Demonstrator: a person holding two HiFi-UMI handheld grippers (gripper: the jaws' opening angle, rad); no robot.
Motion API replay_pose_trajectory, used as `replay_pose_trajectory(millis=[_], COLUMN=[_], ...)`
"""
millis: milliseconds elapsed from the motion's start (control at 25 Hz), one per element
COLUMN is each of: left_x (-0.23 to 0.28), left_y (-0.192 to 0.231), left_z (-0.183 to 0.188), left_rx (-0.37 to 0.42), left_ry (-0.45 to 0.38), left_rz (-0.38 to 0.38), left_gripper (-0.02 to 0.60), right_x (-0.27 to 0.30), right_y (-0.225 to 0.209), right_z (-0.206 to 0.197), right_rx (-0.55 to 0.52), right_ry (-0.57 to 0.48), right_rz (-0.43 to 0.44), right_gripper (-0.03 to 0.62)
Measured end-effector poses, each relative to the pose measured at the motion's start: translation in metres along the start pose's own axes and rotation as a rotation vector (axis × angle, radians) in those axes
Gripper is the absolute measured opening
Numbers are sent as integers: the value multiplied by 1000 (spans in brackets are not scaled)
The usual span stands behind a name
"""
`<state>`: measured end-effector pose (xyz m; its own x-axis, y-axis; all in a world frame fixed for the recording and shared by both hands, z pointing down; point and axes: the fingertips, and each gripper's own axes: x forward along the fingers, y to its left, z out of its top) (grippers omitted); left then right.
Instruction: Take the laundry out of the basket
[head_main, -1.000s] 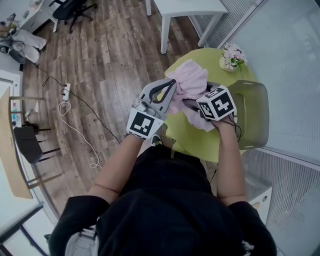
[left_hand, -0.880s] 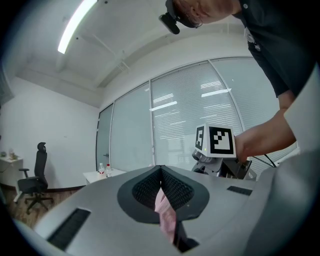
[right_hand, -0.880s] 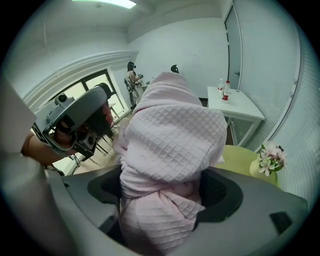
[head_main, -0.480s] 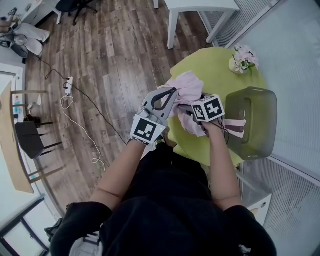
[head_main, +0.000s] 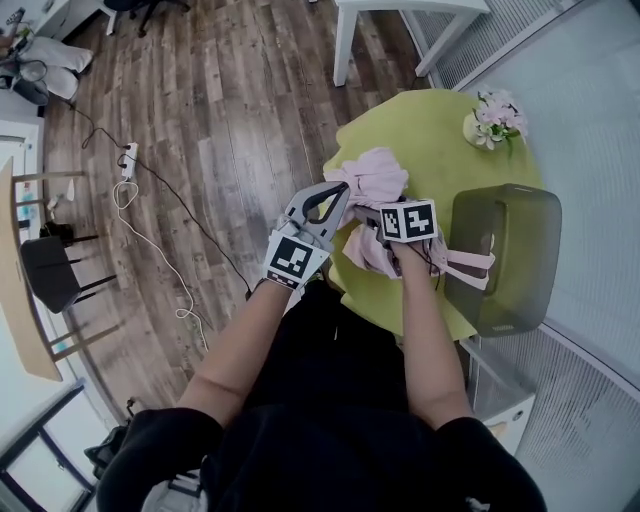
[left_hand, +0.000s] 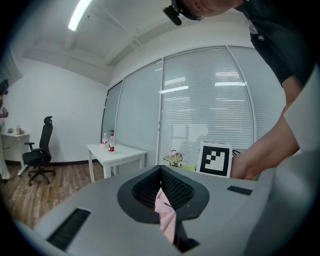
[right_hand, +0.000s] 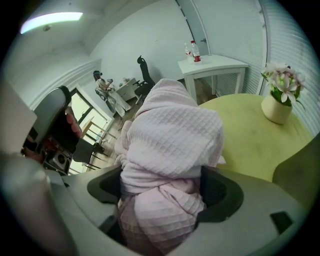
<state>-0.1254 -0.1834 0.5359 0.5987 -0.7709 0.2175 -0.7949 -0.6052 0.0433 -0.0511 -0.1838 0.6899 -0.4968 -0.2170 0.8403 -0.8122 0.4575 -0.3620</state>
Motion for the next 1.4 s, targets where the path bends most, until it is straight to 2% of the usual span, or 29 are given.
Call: replay_pose_trajectory(millis=[240,360,640,1080,1280,1400], left_x=[18,27,38,44,40,35], left_y=[9,13,20,19,16,12], left_z=[-42,-59,-83,-88,-79,-70], left_rx=[-40,-59,-81,-102,-112,-104], left_ry=[47,64,100,121,114,103], left_rz=[23,32,44,46,36,27], left_gripper=[10,9,10,11,11,11], right_x=[32,46,67,80,57,37], right_y=[-18,-31,-47,-52,-47,-40], right_z=[4,2,-2,1,7,10], right_rx=[93,83,42,7,-2,20], right_ry=[-47,-44,-19,-11,-50,-90], right_rz=[-76,-121,-161,-154,-158,-129], right_gripper=[455,456,456,457,456,456])
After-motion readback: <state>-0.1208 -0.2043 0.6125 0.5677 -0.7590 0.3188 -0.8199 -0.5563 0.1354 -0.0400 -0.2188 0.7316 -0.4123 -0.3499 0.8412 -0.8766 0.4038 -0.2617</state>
